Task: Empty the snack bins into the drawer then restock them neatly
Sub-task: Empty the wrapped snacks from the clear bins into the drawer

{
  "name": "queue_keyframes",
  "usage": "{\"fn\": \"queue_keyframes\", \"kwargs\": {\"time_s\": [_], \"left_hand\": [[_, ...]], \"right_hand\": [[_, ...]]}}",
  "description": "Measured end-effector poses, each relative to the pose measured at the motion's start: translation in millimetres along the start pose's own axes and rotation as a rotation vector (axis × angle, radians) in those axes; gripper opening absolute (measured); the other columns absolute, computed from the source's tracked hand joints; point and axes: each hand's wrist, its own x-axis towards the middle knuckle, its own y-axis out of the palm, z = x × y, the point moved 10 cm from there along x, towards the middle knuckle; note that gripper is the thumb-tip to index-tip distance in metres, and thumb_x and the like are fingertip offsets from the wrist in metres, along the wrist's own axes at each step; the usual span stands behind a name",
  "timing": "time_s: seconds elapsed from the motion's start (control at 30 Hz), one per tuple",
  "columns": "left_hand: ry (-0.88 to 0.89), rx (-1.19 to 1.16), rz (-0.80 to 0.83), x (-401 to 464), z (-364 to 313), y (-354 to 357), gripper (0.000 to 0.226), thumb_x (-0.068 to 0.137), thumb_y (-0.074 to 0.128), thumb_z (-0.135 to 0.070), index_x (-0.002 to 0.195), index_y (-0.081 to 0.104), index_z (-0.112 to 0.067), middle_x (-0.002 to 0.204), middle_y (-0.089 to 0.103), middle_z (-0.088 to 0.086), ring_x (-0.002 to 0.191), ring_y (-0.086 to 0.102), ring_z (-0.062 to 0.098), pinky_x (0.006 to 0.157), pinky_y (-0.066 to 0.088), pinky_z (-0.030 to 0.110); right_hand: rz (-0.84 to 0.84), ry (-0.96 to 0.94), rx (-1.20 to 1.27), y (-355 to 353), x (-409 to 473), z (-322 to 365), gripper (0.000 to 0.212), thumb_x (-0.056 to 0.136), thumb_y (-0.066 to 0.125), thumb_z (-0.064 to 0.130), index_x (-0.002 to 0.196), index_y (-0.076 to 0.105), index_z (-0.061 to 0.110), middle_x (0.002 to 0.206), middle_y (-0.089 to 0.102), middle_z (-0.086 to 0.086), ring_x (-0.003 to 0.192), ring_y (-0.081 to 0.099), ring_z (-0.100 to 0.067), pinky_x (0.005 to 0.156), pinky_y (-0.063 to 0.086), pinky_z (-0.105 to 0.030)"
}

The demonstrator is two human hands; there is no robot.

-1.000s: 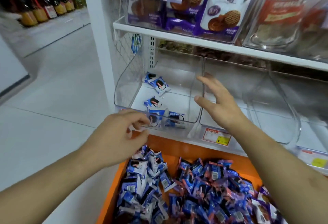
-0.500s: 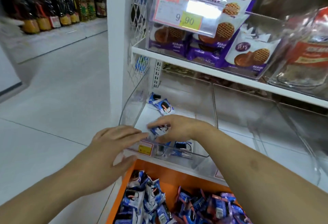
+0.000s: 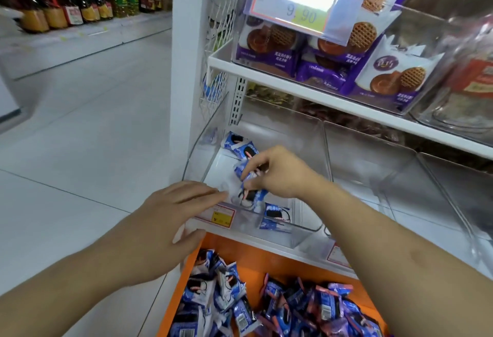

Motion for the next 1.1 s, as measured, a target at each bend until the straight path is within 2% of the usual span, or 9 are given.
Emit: {"fn": "queue_keyframes", "kwargs": {"time_s": [0.13,0.23,0.4,0.57,0.73,0.8,0.9,1.0,1.1], "left_hand": [[0.012,-0.040,0.014,-1,1,2,0.069,0.101,0.062,-0.036,0.153,0.026,-0.061,0.155,0.022,-0.043,0.149,0.012,-0.012,0.121,0.016,0.017],[0.016,-0.069,0.019,-1,0,3,0.066,0.101,0.062,-0.037,0.154,0.028,-0.057,0.157,0.026,-0.035,0.148,0.013,-0.012,0.124,0.018,0.022],[0.012,-0.071,0.026,1,-3,-1,0.069,0.098,0.066,-0.034,0.159,0.035,-0.041,0.157,0.036,-0.020,0.148,0.025,0.002,0.125,0.029,0.037],[-0.007,-0.052,0.065,-1,-4,1,0.072,0.098,0.068,-0.030,0.160,0.032,-0.041,0.160,0.034,-0.016,0.150,0.023,0.006,0.126,0.026,0.039],[-0.033,-0.041,0.074,-1,-6,0,0.074,0.096,0.070,-0.024,0.159,0.034,-0.040,0.159,0.035,-0.015,0.149,0.023,0.006,0.125,0.027,0.038],[-0.035,-0.049,0.070,-2,-6,1,0.074,0.096,0.069,-0.024,0.159,0.034,-0.040,0.158,0.035,-0.016,0.149,0.023,0.006,0.125,0.029,0.039],[-0.001,-0.048,0.036,-3,-8,-1,0.074,0.095,0.069,-0.025,0.159,0.034,-0.040,0.157,0.034,-0.019,0.148,0.022,0.002,0.124,0.025,0.030],[0.030,-0.031,0.001,-4,-10,-2,0.072,0.096,0.069,-0.026,0.159,0.036,-0.038,0.155,0.035,-0.022,0.146,0.021,-0.003,0.116,0.013,0.009],[0.041,-0.046,-0.016,-4,-11,-2,0.072,0.094,0.071,-0.025,0.158,0.038,-0.038,0.154,0.036,-0.023,0.145,0.020,-0.007,0.112,0.010,0.001]], "right_hand": [[-0.214,-0.006,0.168,-58,-44,22,0.012,0.081,0.090,0.024,0.086,0.083,0.032,0.086,0.077,0.010,0.082,0.073,-0.015,0.084,0.060,-0.042],[-0.192,-0.064,0.376,-65,-99,41,0.014,0.080,0.089,0.020,0.089,0.083,0.029,0.104,0.079,0.011,0.093,0.077,-0.020,0.091,0.061,-0.048],[0.033,0.028,0.423,30,-159,38,0.018,0.074,0.091,0.030,0.088,0.083,0.038,0.123,0.068,0.024,0.105,0.072,-0.004,0.089,0.058,-0.028],[0.192,0.132,0.289,157,-164,0,0.014,0.086,0.085,0.037,0.098,0.080,0.040,0.115,0.061,0.030,0.119,0.054,0.008,0.094,0.045,-0.019],[0.340,0.177,0.340,215,-157,-12,0.062,0.094,0.080,0.028,0.145,0.054,0.052,0.154,0.040,0.030,0.139,0.040,0.003,0.111,0.034,-0.019],[0.299,0.165,0.331,208,-155,-15,0.072,0.093,0.080,0.026,0.145,0.046,0.062,0.159,0.037,0.033,0.145,0.035,0.005,0.119,0.033,-0.026],[0.238,0.038,0.282,170,-153,2,0.062,0.093,0.080,0.030,0.128,0.053,0.073,0.139,0.046,0.050,0.134,0.040,0.020,0.118,0.042,-0.034],[0.129,-0.051,0.302,99,-155,32,0.043,0.090,0.082,0.027,0.121,0.071,0.054,0.134,0.058,0.039,0.127,0.054,0.011,0.105,0.048,-0.024],[-0.063,-0.127,0.410,21,-149,57,0.036,0.088,0.083,0.014,0.111,0.080,0.040,0.129,0.068,0.024,0.116,0.067,-0.004,0.095,0.055,-0.026]]}}
